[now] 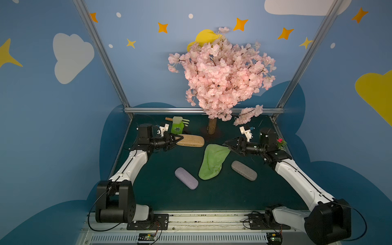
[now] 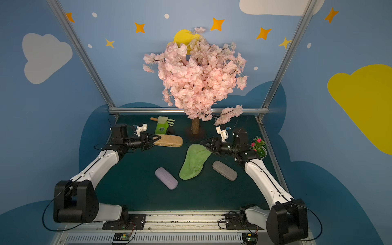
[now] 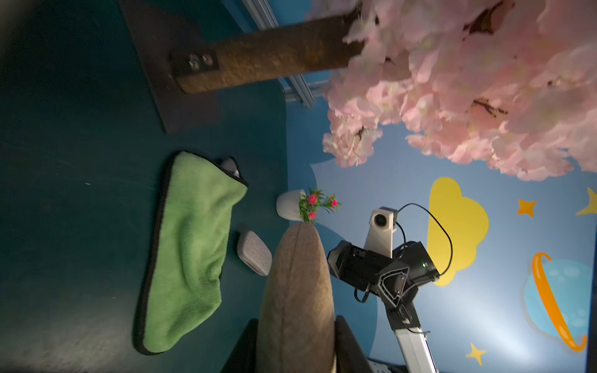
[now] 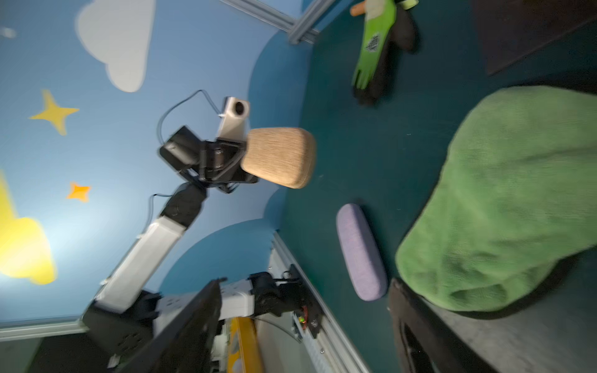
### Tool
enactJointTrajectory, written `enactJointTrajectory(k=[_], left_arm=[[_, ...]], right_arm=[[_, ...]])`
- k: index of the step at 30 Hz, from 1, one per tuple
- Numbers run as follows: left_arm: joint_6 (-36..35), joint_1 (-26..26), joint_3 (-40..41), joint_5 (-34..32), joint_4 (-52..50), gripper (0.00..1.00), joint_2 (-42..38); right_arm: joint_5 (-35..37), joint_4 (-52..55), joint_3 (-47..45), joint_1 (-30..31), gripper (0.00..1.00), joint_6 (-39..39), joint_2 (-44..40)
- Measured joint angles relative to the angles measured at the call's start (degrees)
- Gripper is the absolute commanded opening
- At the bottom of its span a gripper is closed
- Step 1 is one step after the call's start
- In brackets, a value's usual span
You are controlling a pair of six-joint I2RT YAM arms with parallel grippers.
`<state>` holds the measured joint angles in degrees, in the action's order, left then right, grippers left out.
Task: Wipe the eyeglass case
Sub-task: Pick up the cleaning item at the center of the board.
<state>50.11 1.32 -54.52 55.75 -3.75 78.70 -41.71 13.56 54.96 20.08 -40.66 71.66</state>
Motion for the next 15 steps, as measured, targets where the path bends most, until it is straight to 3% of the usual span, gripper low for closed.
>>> enactJointTrajectory(k=[7,11,15], left_arm=[[-5.18,0.92,-1.62,-7.5,-6.6,0.03,-4.72],[-8.26,1.03,-2.21,-10.67,-10.49,0.03,-4.96],[-8.85,1.22,-2.08,-12.15,-11.72,0.03,-4.96]], right_arm=[[28.09,19.65,10.12,14.49,0.82,15.41,16.17],[37.31,28.57,19.58,18.69,0.81,21.84,28.41],[43.39,33.29,28.3,21.11,0.73,26.05,39.43]])
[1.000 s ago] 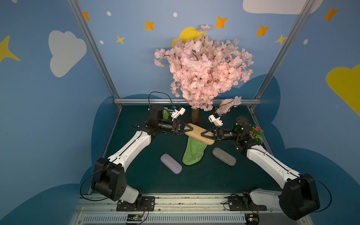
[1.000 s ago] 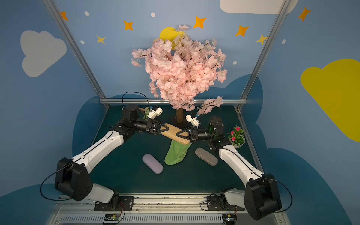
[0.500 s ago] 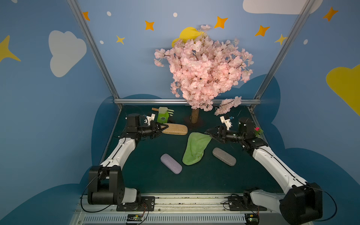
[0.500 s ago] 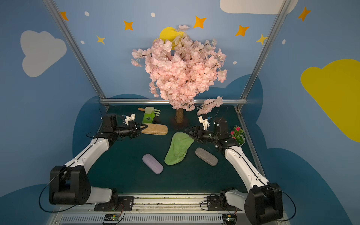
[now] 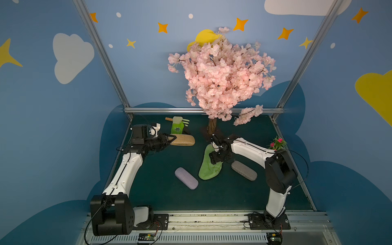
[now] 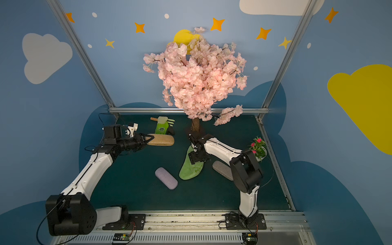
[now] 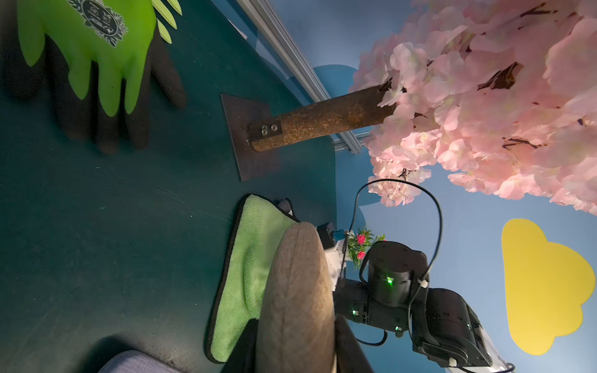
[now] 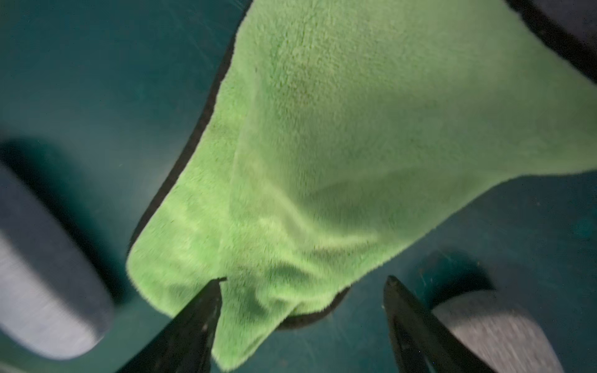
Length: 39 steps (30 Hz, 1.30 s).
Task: Wipe the eyeglass case
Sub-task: Pick up the cleaning item at the center of the board, then wipe the dirt from the eyeglass case.
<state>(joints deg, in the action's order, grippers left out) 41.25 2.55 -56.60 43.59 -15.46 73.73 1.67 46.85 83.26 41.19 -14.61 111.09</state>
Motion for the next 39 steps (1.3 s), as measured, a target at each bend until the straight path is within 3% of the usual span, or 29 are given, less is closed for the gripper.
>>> enactJointTrajectory(k=[2,4,6,9,15,22,27,34,39], left_arm=[[0.02,0.04,0.24,-0.35,-0.07,0.03,0.0],[0.07,0.07,0.42,-0.48,-0.15,0.03,-0.02],[0.26,0.07,0.72,-0.5,-0.07,0.03,-0.04],[1.68,0.07,1.88,-0.11,1.46,0.03,-0.04],[6.16,0.02,5.09,0.48,5.86,0.03,-0.04],[9.94,-4.35,9.2,-2.56,10.47,0.03,-0.04],[12.15,-8.92,11.3,-6.19,12.63,0.03,-0.04],[16.28,-14.95,10.05,-6.82,19.19,0.03,-0.04],[19.54,-16.31,8.66,-6.14,22.93,0.03,-1.95]], right_arm=[[1.11,1.14,1.75,0.44,0.66,0.59,3.23],[1.57,2.21,2.69,0.66,0.52,1.07,5.7],[1.68,2.89,3.21,0.46,0.25,1.6,7.39],[1.18,3.32,3.76,-0.17,0.0,1.25,7.61],[-1.95,2.29,0.83,-1.03,0.0,0.81,4.13],[-4.85,1.46,-0.61,2.43,0.0,0.31,-18.12],[-4.31,-6.47,1.29,10.1,0.0,-0.11,-28.44],[-3.32,-14.95,9.07,15.41,0.0,-3.19,-19.43],[0.55,-16.9,6.69,15.43,0.0,-7.37,-16.02]])
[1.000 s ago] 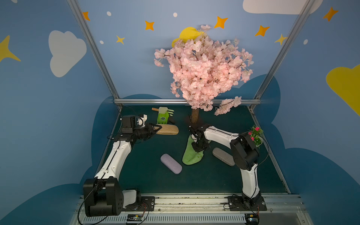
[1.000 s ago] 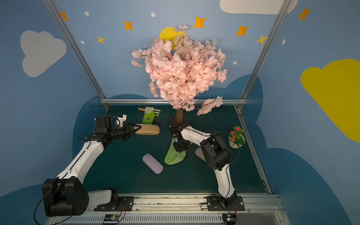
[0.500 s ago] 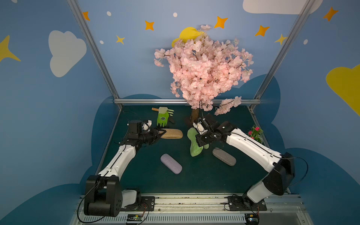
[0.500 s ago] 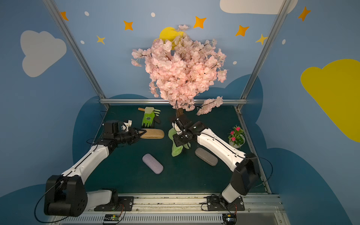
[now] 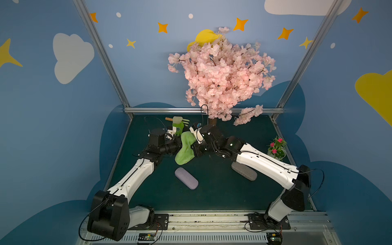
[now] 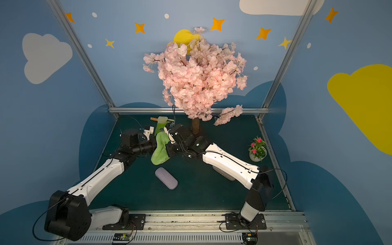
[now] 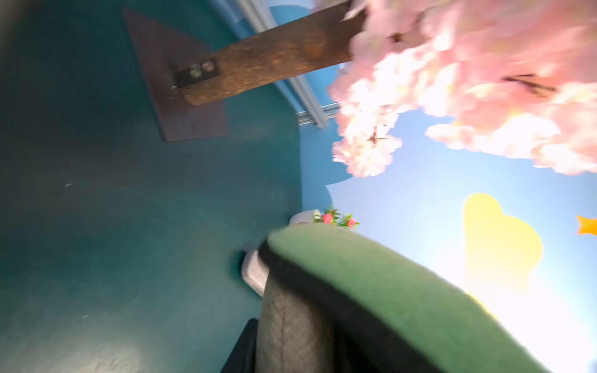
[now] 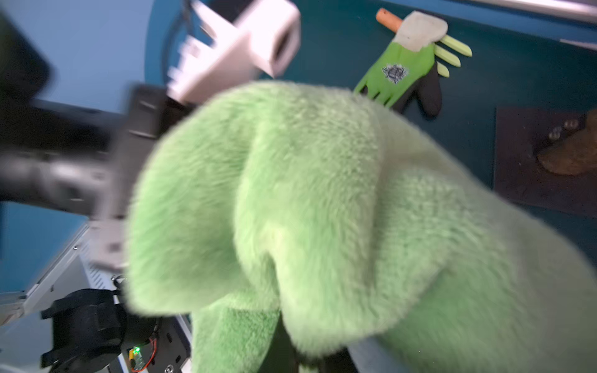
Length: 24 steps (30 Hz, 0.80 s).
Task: Wipe the eyeglass case
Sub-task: Wipe the dirt from the eyeglass case.
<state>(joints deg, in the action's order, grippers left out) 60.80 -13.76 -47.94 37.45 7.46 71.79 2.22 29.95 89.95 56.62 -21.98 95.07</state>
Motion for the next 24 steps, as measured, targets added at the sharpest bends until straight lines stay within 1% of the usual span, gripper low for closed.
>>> enactJointTrajectory(k=[3,7,9,11,13,15,17,19,21,24], left_arm=[[3.19,0.81,0.0,0.59,2.12,0.03,-0.07],[6.38,2.16,-0.31,4.61,6.16,0.03,-0.31],[6.21,2.91,-1.44,6.58,5.01,0.03,-0.33],[3.76,3.43,-4.09,7.82,0.09,0.03,-0.33],[0.42,3.28,-7.13,7.63,-5.55,0.03,-0.33],[-2.82,2.75,-9.55,6.97,-10.86,0.03,-0.31],[-4.7,2.16,-10.86,6.21,-14.56,0.03,0.04],[-6.47,0.83,-11.67,4.83,-17.68,0.03,1.16],[-7.67,-1.36,-11.69,4.04,-19.32,0.03,2.49],[-8.39,-4.7,-11.04,4.2,-19.04,0.03,3.13]], right_arm=[[1.51,-0.76,-4.74,-2.01,0.0,-3.08,-2.34],[4.48,1.62,-12.79,-7.82,0.0,-5.27,-5.03],[5.99,3.58,-15.06,-10.12,0.0,-5.11,-5.33],[6.88,6.58,-14.86,-10.75,0.0,-3.93,-5.49],[8.11,9.38,-12.13,-8.63,0.0,-1.44,-6.16],[9.31,10.1,-7.89,-4.7,0.0,1.62,-7.39],[9.49,10.08,-3.39,-0.55,0.0,3.63,-8.94],[8.2,8.9,0.46,3.08,0.0,4.37,-10.36],[7.61,6.99,2.93,4.13,0.0,4.09,-10.71],[8.63,4.81,4.31,3.41,0.0,1.99,-9.25]])
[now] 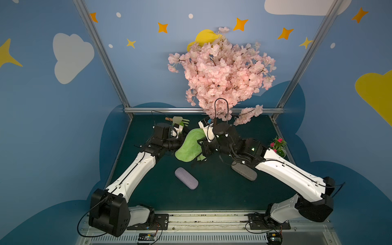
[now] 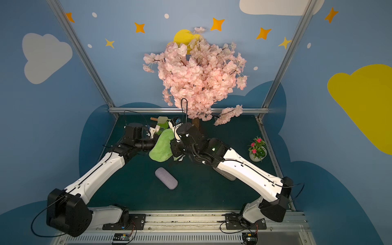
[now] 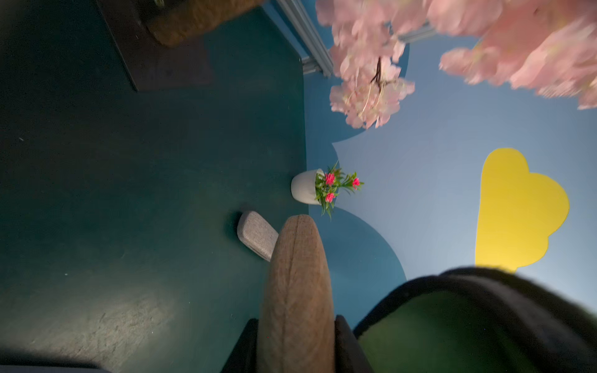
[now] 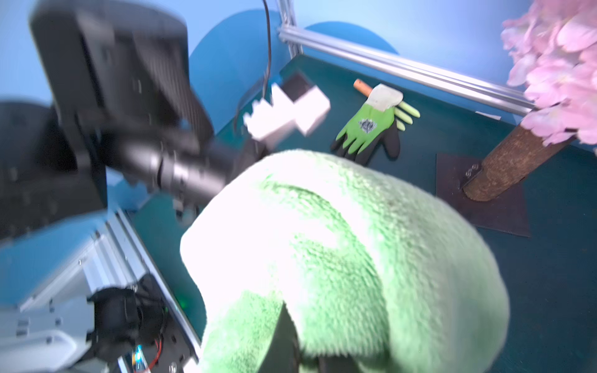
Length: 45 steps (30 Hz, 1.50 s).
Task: Wipe the eyeglass case
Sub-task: Wipe the dirt from the eyeglass case.
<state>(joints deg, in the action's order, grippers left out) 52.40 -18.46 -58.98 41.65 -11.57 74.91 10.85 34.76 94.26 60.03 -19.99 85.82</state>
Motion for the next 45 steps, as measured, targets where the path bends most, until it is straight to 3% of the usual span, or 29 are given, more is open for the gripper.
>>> enactJointTrajectory(k=[5,11,14,17,20,25,31,35,39,42,45], left_arm=[[-0.42,0.09,0.46,1.86,0.96,0.03,-0.24],[-0.48,2.8,2.75,5.97,3.1,0.03,-0.13],[-3.89,2.8,2.73,8.72,6.23,0.03,-0.94],[-11.56,2.12,3.87,8.87,8.52,0.03,-4.11],[-22.51,-0.46,6.8,4.87,10.86,0.03,-9.42],[-38.91,-8.35,13.38,-4.74,14.84,0.03,-14.64],[-51.54,-10.01,14.99,-15.85,14.99,0.03,-16.52],[-55.25,-10.4,17.2,-19.34,14.95,0.03,-18.05],[-56.43,-10.45,18.4,-21.86,15.54,0.03,-20.55],[-56.92,-10.45,18.27,-22.71,17.84,0.03,-21.88],[-56.85,-10.45,17.46,-23.08,18.64,0.03,-21.51]], right_arm=[[1.9,-3.54,-7.39,-4.2,0.0,-5.38,1.36],[0.55,-2.71,-20.13,-13.53,0.0,-7.54,-5.27],[-1.73,2.45,-19.85,-15.89,0.0,-6.32,-6.56],[-3.13,8.2,-13.09,-13.9,0.0,-5.49,-5.99],[-5.31,9.01,-8.04,-12.85,0.0,-7.02,-6.64],[-16.7,-0.26,-5.68,-10.54,0.0,-16.02,-6.03],[-24.52,-9.57,-9.51,-9.46,0.0,-23.96,-2.27],[-26.88,-13.44,-16.44,-13.27,0.0,-25.4,-4.09],[-26.47,-9.86,-22.23,-20.5,0.0,-24.0,-4.66],[-24.7,-4.72,-21.49,-23.39,0.0,-21.57,-3.8],[-23.28,1.01,-14.53,-20.74,0.0,-18.51,-2.86]])
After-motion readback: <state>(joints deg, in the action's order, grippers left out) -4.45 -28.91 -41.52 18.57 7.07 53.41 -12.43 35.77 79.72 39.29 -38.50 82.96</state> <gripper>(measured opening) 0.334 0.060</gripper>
